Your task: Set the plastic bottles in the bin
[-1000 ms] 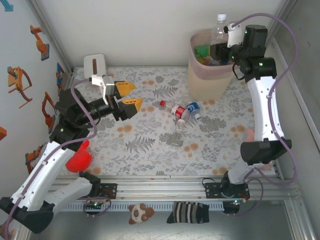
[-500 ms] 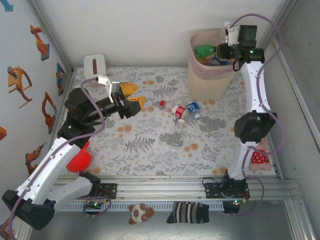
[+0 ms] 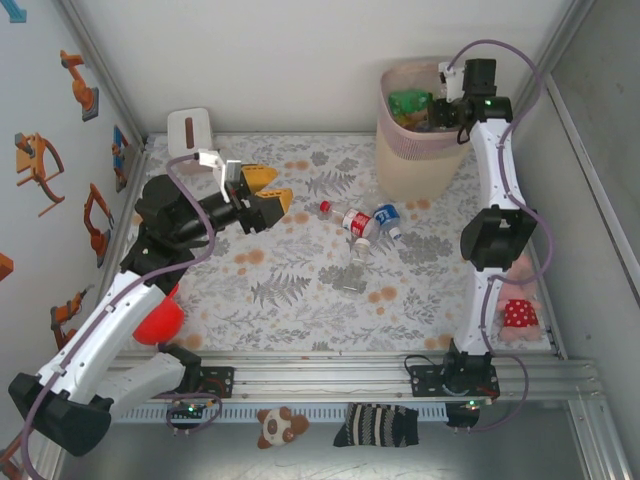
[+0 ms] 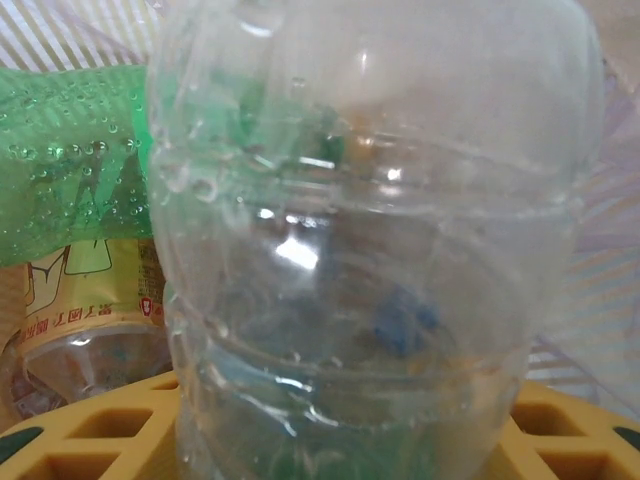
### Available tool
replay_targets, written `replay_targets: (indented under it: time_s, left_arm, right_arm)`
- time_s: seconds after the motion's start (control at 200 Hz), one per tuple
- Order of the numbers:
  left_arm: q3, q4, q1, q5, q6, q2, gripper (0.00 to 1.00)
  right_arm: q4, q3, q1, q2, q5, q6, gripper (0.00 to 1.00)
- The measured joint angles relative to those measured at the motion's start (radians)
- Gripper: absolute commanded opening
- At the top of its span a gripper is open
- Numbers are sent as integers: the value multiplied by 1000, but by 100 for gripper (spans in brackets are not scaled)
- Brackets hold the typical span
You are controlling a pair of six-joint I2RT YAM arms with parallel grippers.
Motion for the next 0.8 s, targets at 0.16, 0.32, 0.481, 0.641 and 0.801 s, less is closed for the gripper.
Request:
replay_targets:
  time_s: [0.16,0.32,0.481,0.641,0.801]
  left_arm:
    - [0,2,0,0,-5,3,75]
    - [0,8,0,0,-13,3,75]
    - [0,19,0,0,-22,3,75]
    - [0,22,0,0,-26,3,75]
    - [0,21,0,0,-26,3,75]
  right_arm:
    - [-24,6,0,0,0,2,61]
    - [-34,6,-1,-5,0,5,72]
    - [-76,6,0,-33,-2,8,75]
    - [-105,6,-1,-77,0,13,75]
    - [-106,6,-1,-142,0,34,74]
